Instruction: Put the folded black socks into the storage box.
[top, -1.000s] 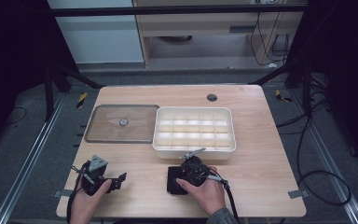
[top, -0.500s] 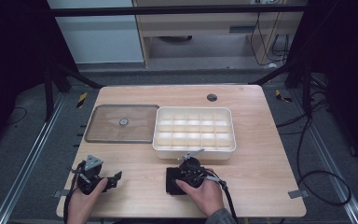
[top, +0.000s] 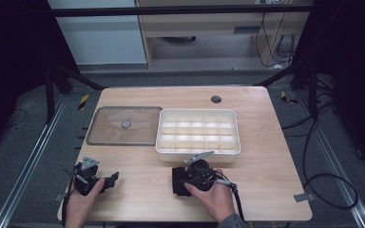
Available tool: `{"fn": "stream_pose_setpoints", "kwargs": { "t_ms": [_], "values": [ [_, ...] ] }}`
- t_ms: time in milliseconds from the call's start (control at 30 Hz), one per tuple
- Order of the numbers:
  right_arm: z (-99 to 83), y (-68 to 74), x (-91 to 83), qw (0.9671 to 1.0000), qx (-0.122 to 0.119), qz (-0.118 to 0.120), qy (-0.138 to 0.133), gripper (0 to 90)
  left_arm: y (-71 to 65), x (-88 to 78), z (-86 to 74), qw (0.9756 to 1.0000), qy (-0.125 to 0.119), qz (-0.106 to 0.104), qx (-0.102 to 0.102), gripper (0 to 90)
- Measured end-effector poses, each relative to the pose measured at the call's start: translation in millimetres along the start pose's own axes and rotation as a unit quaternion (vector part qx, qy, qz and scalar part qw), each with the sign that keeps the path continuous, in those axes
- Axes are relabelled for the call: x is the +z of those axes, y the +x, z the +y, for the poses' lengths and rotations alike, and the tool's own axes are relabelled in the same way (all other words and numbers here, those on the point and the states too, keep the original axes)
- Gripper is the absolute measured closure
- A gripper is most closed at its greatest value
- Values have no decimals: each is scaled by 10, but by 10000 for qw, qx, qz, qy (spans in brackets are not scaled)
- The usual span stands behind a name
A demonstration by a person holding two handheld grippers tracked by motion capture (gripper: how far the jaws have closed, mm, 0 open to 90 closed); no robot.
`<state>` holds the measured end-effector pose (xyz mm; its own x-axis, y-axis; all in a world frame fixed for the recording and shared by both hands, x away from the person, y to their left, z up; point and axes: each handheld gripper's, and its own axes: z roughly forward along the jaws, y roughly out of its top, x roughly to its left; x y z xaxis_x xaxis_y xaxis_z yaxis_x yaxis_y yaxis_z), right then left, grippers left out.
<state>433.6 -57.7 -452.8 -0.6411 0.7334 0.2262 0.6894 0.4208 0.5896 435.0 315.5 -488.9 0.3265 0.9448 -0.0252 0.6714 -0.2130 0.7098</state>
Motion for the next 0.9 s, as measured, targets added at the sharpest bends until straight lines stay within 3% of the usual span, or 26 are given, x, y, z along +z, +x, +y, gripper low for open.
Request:
{"fn": "stream_pose_setpoints", "kwargs": {
  "t_ms": [300,600,767,900],
  "values": [
    [25,-178,-420,9993,-29,-328,-157,648,-41,51,-17,9999,120,30,52,80],
    [178,-388,-922,9967,-117,-701,-395,645,-56,82,-46,9998,217,-18,48,74],
    [246,-504,-1086,9951,-116,-866,-457,644,-46,89,-53,9997,229,-41,-4,76],
    [285,-617,-1176,9941,-34,-1001,-418,643,-58,92,-53,9996,261,-37,69,73]
  ]
}}
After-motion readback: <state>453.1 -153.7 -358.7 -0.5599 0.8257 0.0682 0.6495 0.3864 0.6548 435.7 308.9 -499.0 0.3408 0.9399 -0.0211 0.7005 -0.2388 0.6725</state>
